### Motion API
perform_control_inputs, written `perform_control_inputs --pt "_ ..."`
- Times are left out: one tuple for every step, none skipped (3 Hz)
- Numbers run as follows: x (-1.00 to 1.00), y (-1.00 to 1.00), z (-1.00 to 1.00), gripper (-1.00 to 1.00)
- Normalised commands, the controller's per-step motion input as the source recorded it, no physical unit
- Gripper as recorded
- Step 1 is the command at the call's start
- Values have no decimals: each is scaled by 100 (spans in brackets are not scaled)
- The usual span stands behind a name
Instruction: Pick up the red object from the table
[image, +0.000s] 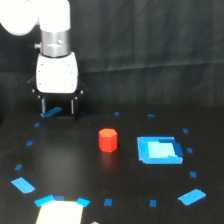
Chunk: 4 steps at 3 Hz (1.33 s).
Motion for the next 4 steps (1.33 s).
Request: perform_control_inputs --pt "100 -57 -20 100" --pt "100 -76 -37 62" --pt "83 -100 -54 73" --pt "50 -100 -84 70"
